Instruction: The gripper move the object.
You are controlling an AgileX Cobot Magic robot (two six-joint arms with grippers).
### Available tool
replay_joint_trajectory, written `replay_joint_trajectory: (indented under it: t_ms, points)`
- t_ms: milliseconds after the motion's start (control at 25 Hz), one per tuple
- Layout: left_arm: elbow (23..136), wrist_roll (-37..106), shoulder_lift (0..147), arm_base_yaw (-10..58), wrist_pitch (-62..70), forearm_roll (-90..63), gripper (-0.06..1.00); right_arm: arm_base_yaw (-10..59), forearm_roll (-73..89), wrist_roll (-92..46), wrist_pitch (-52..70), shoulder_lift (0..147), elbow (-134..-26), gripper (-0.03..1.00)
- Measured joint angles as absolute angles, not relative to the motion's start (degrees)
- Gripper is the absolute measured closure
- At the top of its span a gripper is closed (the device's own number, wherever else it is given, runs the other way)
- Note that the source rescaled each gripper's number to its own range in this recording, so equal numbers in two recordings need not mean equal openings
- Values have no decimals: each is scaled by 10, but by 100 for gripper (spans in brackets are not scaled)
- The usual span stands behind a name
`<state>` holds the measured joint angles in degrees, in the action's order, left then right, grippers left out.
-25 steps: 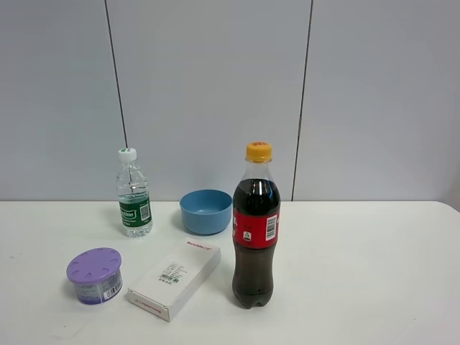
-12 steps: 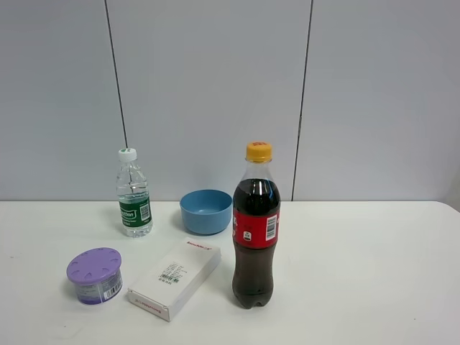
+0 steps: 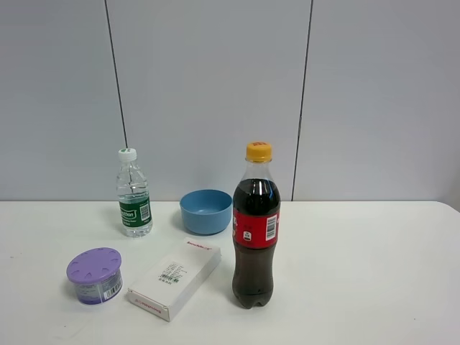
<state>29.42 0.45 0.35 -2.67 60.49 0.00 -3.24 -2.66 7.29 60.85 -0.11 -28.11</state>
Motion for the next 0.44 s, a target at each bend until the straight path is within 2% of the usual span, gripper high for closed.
replay_joint_trajectory:
  t_ms: [440]
  points:
    - [294, 4, 3, -27, 605, 0, -6, -32, -27, 73, 608, -1, -281, 63]
